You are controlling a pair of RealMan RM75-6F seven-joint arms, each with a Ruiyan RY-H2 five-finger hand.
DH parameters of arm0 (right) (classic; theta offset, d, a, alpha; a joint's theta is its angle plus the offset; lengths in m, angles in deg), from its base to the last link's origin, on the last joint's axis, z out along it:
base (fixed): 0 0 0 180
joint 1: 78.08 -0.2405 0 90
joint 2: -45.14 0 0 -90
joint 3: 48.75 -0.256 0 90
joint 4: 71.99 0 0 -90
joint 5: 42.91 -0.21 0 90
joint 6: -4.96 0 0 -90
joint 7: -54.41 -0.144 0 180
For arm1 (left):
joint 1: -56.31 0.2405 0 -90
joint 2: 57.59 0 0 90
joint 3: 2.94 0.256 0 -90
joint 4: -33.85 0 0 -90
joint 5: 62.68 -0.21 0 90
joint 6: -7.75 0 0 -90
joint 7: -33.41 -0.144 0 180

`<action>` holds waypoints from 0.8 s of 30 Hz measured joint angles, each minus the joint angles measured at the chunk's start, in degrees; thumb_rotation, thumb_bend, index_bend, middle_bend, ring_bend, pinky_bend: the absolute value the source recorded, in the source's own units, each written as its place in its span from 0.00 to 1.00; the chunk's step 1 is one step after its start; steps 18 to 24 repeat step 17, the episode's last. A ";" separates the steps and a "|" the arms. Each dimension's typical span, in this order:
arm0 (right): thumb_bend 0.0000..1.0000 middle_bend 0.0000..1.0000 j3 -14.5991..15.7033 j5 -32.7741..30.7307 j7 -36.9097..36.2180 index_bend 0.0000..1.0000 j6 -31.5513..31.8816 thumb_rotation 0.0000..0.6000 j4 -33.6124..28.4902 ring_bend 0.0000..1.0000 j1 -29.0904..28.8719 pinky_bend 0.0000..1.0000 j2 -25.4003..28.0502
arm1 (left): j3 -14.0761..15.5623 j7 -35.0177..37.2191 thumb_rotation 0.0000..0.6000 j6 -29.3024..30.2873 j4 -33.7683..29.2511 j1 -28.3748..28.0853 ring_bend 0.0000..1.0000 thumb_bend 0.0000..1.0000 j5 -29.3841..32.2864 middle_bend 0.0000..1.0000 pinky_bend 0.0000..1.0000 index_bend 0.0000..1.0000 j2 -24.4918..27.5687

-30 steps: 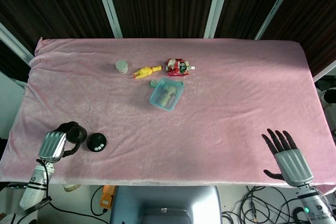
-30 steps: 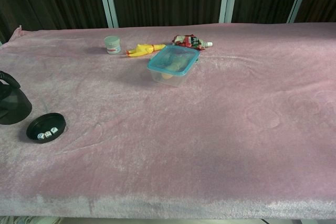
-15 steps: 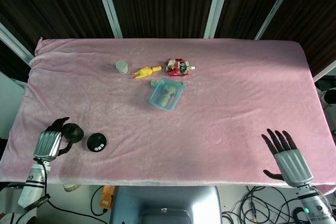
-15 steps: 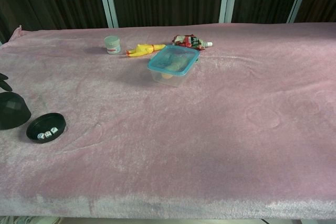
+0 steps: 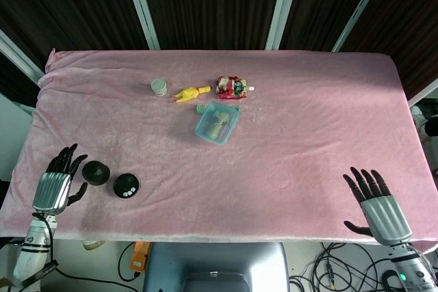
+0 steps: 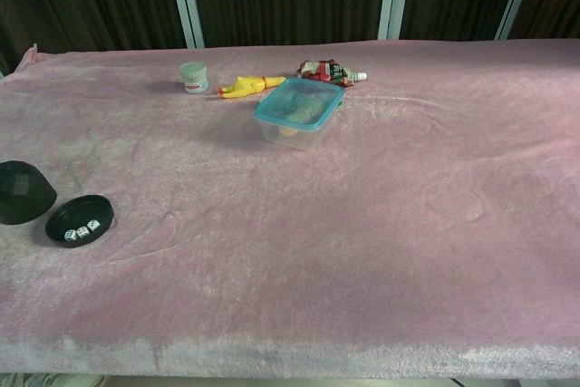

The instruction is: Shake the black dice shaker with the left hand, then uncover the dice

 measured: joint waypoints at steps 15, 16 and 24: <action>0.14 0.00 0.25 1.94 -1.59 0.00 2.37 1.00 1.95 0.00 0.98 0.15 -0.80 | 3.26 -4.83 1.00 7.10 -9.23 4.33 0.05 0.34 -6.41 0.10 0.14 0.30 7.39; 0.14 0.00 0.28 2.00 -1.60 0.00 2.40 1.00 1.97 0.00 1.00 0.15 -0.80 | 3.38 -4.87 1.00 7.03 -9.73 4.42 0.05 0.34 -6.51 0.10 0.14 0.30 7.70; 0.14 0.00 0.30 2.05 -1.60 0.00 2.39 1.00 2.00 0.00 1.00 0.15 -0.80 | 3.48 -4.89 1.00 6.91 -10.17 4.49 0.06 0.34 -6.57 0.11 0.14 0.30 8.00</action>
